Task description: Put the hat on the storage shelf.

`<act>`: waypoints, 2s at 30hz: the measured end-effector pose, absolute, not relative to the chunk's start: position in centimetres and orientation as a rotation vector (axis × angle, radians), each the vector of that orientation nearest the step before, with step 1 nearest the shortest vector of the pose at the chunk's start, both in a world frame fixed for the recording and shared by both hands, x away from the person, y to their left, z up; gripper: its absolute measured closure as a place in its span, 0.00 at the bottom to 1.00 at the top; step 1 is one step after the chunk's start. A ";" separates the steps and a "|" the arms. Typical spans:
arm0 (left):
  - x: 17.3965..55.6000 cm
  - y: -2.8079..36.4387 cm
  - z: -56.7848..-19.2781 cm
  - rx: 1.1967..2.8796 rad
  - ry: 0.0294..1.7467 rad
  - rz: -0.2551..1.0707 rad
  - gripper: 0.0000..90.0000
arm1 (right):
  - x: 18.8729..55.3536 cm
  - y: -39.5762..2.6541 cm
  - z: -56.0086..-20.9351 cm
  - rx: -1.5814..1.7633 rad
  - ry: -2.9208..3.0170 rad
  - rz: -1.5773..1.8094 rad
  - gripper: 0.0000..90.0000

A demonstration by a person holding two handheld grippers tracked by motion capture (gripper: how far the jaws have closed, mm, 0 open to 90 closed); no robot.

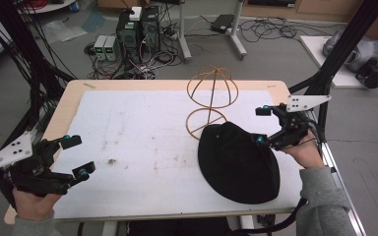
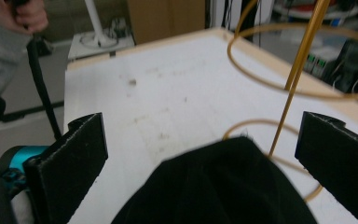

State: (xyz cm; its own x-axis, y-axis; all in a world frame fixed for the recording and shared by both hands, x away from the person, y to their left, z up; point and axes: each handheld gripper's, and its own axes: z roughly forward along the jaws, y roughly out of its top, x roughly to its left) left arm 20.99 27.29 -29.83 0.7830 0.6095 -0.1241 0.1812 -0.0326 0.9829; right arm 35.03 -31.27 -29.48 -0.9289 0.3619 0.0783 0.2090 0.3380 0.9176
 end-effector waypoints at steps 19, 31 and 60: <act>21.4 26.9 -30.3 1.615 0.657 0.370 0.08 | 35.2 -30.5 -32.9 0.546 2.479 1.613 0.01; 21.4 26.9 -30.4 1.617 0.663 0.367 0.08 | 35.3 -29.9 -33.2 0.555 2.493 1.567 0.02; 21.5 27.2 -30.6 1.611 0.677 0.371 0.08 | 35.3 -29.4 -33.2 0.515 2.519 1.465 0.78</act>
State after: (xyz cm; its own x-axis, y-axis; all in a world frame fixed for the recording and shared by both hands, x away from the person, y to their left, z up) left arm 21.52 27.25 -30.61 0.7732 0.6179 -0.1428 0.2122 -0.0400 0.9764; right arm 35.27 -29.42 -33.19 -0.9233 0.3838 0.0162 0.2039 0.4540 0.8673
